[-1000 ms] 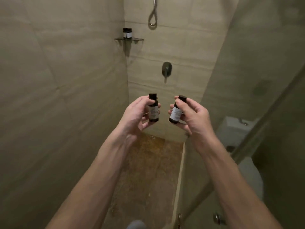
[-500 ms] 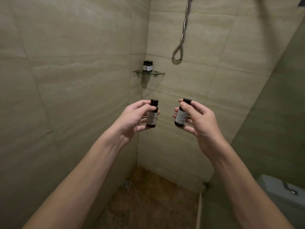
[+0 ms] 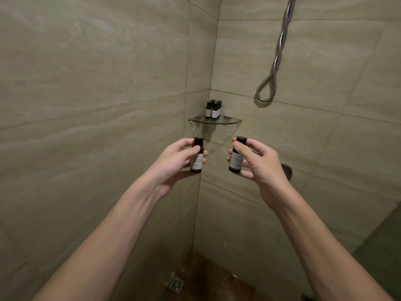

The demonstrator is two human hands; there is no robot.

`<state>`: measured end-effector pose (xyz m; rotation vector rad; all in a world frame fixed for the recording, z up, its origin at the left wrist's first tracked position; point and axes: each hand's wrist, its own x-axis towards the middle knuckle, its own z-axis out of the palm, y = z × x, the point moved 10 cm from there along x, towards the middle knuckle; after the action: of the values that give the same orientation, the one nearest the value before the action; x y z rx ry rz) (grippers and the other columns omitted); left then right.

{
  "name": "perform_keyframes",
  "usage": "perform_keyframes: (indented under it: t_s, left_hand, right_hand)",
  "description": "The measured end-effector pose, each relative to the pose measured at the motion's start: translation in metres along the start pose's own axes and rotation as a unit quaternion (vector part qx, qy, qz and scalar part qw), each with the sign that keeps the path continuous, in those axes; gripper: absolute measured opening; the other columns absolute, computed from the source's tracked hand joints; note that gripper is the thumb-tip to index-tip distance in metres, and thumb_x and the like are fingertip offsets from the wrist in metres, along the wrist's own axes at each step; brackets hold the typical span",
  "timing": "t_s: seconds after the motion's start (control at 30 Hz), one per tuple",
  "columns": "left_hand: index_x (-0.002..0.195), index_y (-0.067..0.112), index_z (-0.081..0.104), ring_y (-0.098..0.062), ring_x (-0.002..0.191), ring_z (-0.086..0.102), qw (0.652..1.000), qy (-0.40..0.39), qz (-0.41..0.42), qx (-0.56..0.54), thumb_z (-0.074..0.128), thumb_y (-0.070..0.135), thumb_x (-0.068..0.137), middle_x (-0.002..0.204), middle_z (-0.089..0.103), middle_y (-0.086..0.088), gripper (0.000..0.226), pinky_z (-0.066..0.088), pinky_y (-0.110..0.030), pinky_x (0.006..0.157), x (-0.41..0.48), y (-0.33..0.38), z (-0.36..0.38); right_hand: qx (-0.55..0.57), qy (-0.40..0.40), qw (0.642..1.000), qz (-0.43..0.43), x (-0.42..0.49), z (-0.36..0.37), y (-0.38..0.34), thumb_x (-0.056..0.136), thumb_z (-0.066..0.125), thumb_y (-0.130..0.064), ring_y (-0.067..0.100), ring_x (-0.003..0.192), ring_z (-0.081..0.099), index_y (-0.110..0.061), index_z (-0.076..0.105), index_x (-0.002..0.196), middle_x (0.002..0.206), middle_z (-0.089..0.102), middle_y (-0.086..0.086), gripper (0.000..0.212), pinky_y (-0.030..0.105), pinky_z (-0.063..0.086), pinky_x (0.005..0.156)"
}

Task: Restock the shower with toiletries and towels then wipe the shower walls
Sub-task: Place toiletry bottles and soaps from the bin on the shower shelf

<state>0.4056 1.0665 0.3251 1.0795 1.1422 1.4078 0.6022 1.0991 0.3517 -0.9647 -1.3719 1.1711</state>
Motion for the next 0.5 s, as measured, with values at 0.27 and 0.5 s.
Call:
perform_keyframes:
  t_s: [0.27,0.5]
  left_hand:
    - [0.127,0.010,0.060,-0.021,0.101,0.070,0.998,0.040,0.045,-0.005,0.057,0.018,0.101,0.112,0.076,-0.009,0.027,0.053,-0.038,0.093,0.127,0.005,0.001]
    - [0.122,0.014,0.064,-0.024,0.100,0.073,0.993,0.080,0.077,-0.025,0.056,0.015,0.101,0.107,0.077,-0.010,0.021,0.058,-0.033,0.084,0.213,0.013,-0.003]
  right_hand:
    - [0.012,-0.019,1.000,-0.009,0.133,-0.009,0.028,0.090,0.074,-0.033,0.023,0.095,0.076,-0.019,0.073,0.113,0.099,0.078,0.004,0.027,0.041,0.061,0.088]
    - [0.029,-0.045,0.998,-0.014,0.237,-0.007,0.035,0.090,0.074,-0.029,0.028,0.096,0.075,-0.021,0.075,0.102,0.101,0.077,0.008,0.014,0.044,0.061,0.085]
